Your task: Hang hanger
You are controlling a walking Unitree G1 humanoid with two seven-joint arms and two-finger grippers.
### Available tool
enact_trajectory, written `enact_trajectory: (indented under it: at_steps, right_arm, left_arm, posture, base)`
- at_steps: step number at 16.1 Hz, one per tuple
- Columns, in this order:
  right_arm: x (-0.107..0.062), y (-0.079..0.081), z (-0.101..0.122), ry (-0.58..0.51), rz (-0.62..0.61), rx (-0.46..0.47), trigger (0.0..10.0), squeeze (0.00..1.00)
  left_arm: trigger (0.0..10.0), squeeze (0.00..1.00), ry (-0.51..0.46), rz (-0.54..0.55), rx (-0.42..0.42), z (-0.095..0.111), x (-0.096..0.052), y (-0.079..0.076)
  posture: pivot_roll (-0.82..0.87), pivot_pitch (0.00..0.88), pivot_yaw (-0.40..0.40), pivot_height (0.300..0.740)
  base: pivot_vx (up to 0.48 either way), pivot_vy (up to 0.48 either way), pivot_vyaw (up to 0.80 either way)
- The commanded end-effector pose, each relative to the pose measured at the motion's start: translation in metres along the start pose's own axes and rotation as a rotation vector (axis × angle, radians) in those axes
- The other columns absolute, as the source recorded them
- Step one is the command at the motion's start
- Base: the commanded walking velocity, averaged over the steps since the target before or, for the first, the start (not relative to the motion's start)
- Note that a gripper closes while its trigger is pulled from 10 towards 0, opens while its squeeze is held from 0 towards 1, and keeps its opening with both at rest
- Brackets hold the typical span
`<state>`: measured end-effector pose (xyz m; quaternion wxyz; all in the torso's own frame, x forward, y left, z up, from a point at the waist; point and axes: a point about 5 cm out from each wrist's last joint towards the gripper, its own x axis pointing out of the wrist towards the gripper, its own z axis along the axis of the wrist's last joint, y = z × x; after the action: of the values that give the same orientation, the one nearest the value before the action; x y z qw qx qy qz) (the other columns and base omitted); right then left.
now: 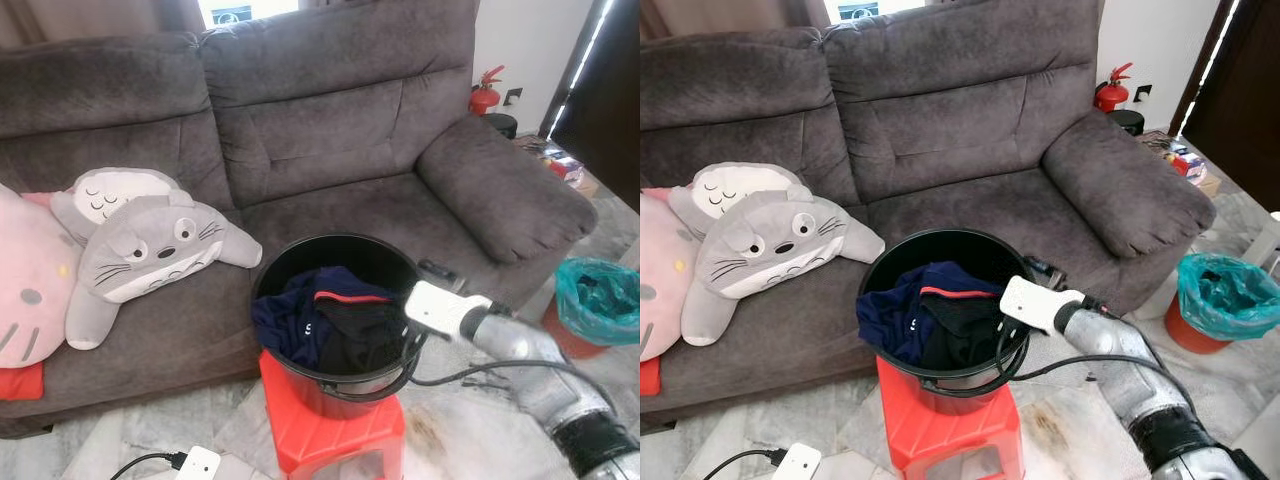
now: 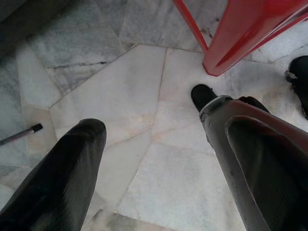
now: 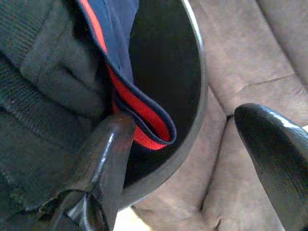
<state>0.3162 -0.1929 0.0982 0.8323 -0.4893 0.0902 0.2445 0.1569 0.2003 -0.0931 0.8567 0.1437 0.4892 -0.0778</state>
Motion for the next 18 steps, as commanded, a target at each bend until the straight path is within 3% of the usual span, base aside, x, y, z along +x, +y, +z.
enact_trajectory:
  at_steps: [1, 3, 9, 13, 17, 18]
  right_arm:
    - [0.003, 0.001, 0.007, -0.043, 0.004, -0.015, 10.0, 0.00]
    - [0.006, 0.004, 0.017, -0.133, 0.032, 0.007, 10.0, 0.00]
    - [0.009, 0.017, 0.010, -0.150, 0.148, 0.032, 10.0, 0.00]
    - [0.011, 0.013, -0.004, -0.089, 0.119, 0.012, 10.0, 0.00]
    - [0.015, 0.009, -0.004, -0.113, 0.097, -0.018, 10.0, 0.00]
    - [0.016, 0.002, 0.001, -0.156, 0.074, -0.009, 10.0, 0.00]
  left_arm:
    - [10.0, 0.00, 0.006, 0.017, 0.000, -0.002, -0.001, 0.005]
    - [10.0, 0.00, 0.006, 0.018, 0.002, -0.003, -0.001, 0.005]
    - [10.0, 0.00, 0.008, 0.018, 0.005, -0.004, -0.001, 0.005]
    - [10.0, 0.00, 0.003, 0.022, 0.004, -0.004, -0.001, 0.005]
    - [10.0, 0.00, 0.000, 0.030, 0.003, -0.004, -0.001, 0.006]
    - [10.0, 0.00, -0.001, 0.034, 0.002, -0.003, -0.001, 0.006]
  posture:
    - [-0.27, 0.000, 0.088, 0.740]
    - [-0.27, 0.000, 0.088, 0.740]
    - [-0.27, 0.000, 0.089, 0.740]
    - [-0.26, 0.000, 0.088, 0.740]
    - [-0.26, 0.000, 0.088, 0.740]
    - [-0.26, 0.000, 0.088, 0.740]
  base:
    - [0.000, 0.000, 0.00]
    - [0.000, 0.000, 0.00]
    - [0.000, 0.000, 0.00]
    - [0.000, 0.000, 0.00]
    - [0.000, 0.000, 0.00]
    - [0.000, 0.000, 0.00]
